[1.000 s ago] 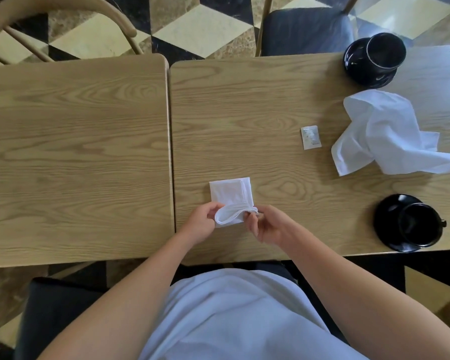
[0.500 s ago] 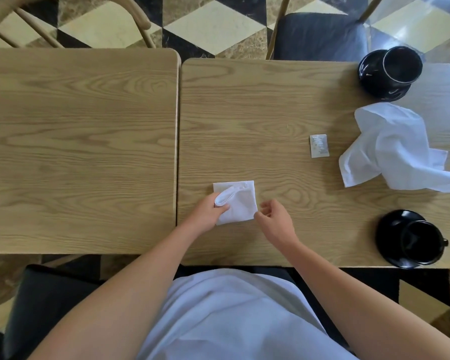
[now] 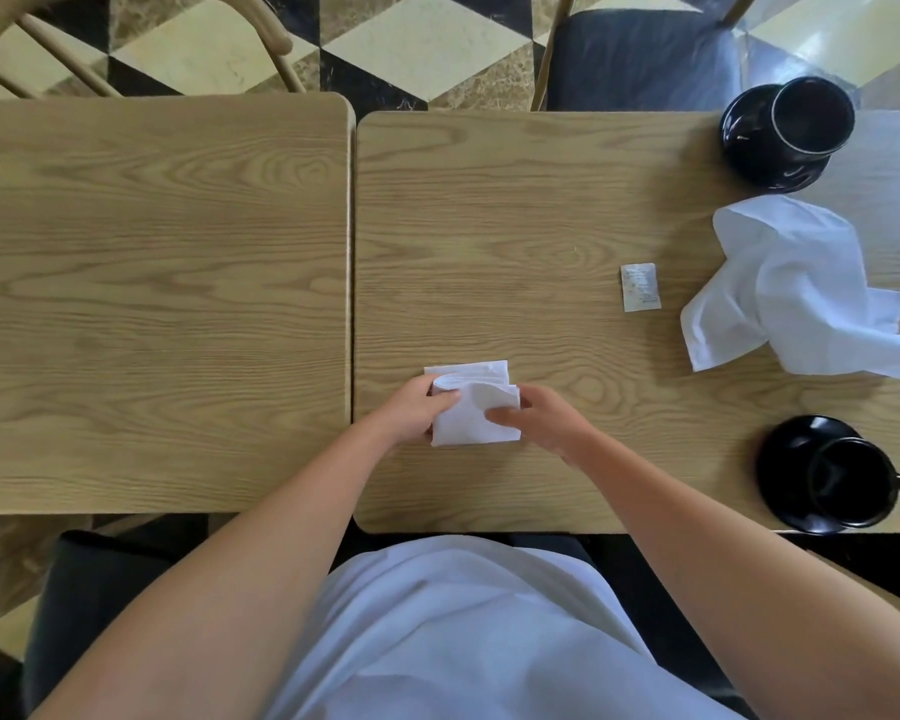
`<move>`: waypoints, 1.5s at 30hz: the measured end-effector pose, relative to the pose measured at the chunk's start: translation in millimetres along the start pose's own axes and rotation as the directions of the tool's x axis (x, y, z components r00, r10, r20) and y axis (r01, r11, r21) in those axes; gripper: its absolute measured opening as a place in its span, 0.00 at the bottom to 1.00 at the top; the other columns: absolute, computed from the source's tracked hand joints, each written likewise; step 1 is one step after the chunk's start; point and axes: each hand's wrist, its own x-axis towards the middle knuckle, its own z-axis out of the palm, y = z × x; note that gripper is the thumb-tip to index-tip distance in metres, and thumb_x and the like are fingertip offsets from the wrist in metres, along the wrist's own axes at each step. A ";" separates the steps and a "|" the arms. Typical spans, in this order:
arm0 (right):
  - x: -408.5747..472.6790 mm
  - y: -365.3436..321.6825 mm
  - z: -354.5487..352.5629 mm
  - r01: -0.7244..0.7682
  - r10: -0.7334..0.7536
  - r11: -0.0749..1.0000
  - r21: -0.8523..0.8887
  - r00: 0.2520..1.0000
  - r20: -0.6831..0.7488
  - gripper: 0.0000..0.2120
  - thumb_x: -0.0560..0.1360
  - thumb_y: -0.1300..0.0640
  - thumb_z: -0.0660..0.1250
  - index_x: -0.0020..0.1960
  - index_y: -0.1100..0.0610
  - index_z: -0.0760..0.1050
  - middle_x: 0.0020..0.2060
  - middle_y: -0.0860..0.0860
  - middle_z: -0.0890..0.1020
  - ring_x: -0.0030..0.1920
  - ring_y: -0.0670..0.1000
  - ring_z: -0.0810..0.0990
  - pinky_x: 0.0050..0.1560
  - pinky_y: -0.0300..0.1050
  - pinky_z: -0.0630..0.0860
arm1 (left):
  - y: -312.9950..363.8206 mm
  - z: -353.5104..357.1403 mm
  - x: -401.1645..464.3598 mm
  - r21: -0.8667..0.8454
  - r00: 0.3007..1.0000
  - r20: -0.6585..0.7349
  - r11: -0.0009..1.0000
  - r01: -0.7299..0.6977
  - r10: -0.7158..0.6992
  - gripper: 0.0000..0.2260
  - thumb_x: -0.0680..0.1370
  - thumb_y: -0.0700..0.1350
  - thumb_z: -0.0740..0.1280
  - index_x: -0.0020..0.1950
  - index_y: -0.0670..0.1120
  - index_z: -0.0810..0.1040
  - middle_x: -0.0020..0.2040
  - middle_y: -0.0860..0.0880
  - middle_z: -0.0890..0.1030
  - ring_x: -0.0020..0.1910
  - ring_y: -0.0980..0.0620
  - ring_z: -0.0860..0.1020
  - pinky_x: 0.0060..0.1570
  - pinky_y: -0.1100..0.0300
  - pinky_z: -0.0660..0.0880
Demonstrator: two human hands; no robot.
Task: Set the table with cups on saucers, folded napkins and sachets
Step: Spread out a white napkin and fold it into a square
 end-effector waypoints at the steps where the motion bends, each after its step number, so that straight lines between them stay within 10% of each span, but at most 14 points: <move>1: 1.5 -1.1 1.6 0.002 -0.003 0.999 -0.033 1.000 -0.024 0.12 0.77 0.50 0.71 0.56 0.55 0.82 0.49 0.57 0.85 0.45 0.52 0.79 0.45 0.46 0.73 | -2.9 1.1 1.2 -0.044 0.999 -0.042 0.999 0.021 -0.023 0.08 0.83 0.48 0.63 0.61 0.52 0.77 0.55 0.49 0.83 0.51 0.49 0.82 0.50 0.50 0.81; 11: 16.8 -20.2 10.2 -0.112 0.060 0.951 -0.289 0.982 -0.182 0.18 0.80 0.49 0.63 0.34 0.51 0.67 0.31 0.46 0.72 0.31 0.47 0.70 0.31 0.43 0.64 | -6.4 12.3 23.5 0.115 0.931 -0.361 0.988 0.106 -0.058 0.11 0.81 0.51 0.62 0.45 0.45 0.67 0.41 0.47 0.72 0.41 0.48 0.70 0.42 0.53 0.69; 18: 14.8 -24.1 15.6 -0.183 0.073 0.889 -0.420 0.962 -0.264 0.13 0.78 0.46 0.62 0.39 0.53 0.69 0.36 0.48 0.76 0.38 0.54 0.77 0.32 0.44 0.67 | -7.9 22.8 16.4 0.151 0.770 -0.634 0.965 0.213 -0.070 0.17 0.76 0.59 0.69 0.40 0.48 0.70 0.43 0.46 0.82 0.42 0.44 0.80 0.35 0.56 0.68; 22: 2.9 -23.0 19.9 -0.038 -0.212 0.860 -0.509 0.881 -0.423 0.16 0.78 0.42 0.64 0.46 0.53 0.65 0.33 0.46 0.76 0.30 0.50 0.75 0.28 0.45 0.64 | -13.9 30.7 -3.9 0.451 0.701 -0.631 0.892 -0.017 0.332 0.11 0.79 0.51 0.64 0.42 0.48 0.67 0.35 0.52 0.75 0.32 0.49 0.74 0.27 0.56 0.63; 25: -5.1 -21.5 29.0 0.178 -0.426 0.746 -0.642 0.868 -0.255 0.13 0.81 0.49 0.62 0.44 0.55 0.64 0.26 0.47 0.71 0.25 0.54 0.69 0.26 0.46 0.62 | -20.8 42.6 -12.6 0.562 0.770 -0.409 0.800 -0.210 0.489 0.12 0.80 0.48 0.63 0.38 0.48 0.67 0.28 0.54 0.72 0.25 0.52 0.71 0.26 0.56 0.63; 33: 8.1 -32.8 33.8 0.085 -0.278 0.729 -0.679 0.944 -0.180 0.05 0.78 0.59 0.59 0.52 0.59 0.67 0.36 0.54 0.75 0.34 0.60 0.72 0.33 0.48 0.65 | -4.0 36.3 16.2 -0.049 0.929 -0.365 0.998 0.045 -0.059 0.09 0.79 0.43 0.60 0.40 0.43 0.74 0.32 0.43 0.84 0.29 0.43 0.84 0.30 0.50 0.83; 38: 8.4 -42.8 44.7 -0.007 0.001 0.972 -0.234 1.000 -0.025 0.12 0.75 0.58 0.57 0.40 0.59 0.77 0.26 0.52 0.83 0.26 0.53 0.84 0.24 0.45 0.80 | -1.4 24.5 24.0 -0.138 0.928 -0.329 0.981 0.137 -0.176 0.14 0.74 0.50 0.65 0.35 0.42 0.80 0.26 0.43 0.82 0.22 0.44 0.79 0.22 0.60 0.74; 45: 35.6 -46.2 29.8 -0.129 0.129 0.992 0.008 0.990 0.057 0.13 0.76 0.58 0.61 0.39 0.57 0.82 0.31 0.51 0.86 0.32 0.51 0.86 0.33 0.44 0.84 | 2.6 25.4 29.2 -0.416 0.934 -0.187 0.886 0.206 -0.305 0.21 0.77 0.49 0.65 0.24 0.49 0.67 0.22 0.49 0.68 0.17 0.53 0.61 0.21 0.68 0.56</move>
